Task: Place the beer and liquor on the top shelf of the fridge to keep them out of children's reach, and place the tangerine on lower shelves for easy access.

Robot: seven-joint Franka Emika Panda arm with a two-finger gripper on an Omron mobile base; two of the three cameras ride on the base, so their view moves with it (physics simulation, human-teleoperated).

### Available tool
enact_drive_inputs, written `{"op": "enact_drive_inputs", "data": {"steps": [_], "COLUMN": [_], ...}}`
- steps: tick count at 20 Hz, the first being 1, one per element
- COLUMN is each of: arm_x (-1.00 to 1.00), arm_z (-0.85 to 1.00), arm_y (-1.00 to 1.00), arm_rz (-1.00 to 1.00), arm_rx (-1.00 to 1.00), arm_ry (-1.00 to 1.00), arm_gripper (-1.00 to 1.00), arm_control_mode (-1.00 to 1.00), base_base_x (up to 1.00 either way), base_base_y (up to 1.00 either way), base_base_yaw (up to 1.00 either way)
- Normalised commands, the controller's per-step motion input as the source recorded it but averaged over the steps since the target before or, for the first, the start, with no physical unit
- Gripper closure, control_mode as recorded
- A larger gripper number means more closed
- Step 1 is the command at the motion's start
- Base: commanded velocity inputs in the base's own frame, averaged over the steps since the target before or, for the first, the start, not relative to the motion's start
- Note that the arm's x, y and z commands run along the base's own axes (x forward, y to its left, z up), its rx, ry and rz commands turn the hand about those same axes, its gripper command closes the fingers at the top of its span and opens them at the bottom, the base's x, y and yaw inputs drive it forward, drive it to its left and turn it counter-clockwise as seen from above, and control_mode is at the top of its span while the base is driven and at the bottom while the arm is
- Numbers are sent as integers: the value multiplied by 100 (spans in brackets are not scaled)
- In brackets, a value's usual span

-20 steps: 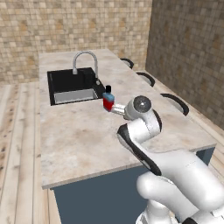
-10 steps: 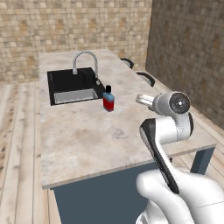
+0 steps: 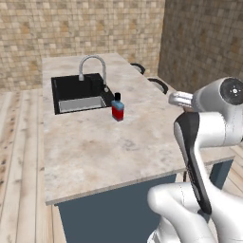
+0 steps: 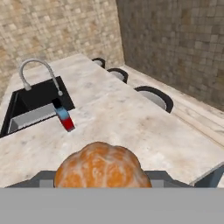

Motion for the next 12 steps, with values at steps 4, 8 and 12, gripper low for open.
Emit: {"op": "enact_drive_inputs", "data": {"steps": [4,8,12], "arm_x": [-64,-37,-23], "arm_z": [19,7,0], "arm_y": [2,19,17], "arm_rz": [3,11,17], "arm_rx": [-15,-13,-8], "arm_ry": [22,13,4], "arm_gripper": [100,100,100], "arm_control_mode": [-100,-100,-100], "base_base_x": [0,0,0], "base_base_y": [0,0,0], "base_base_yaw": [0,0,0]}}
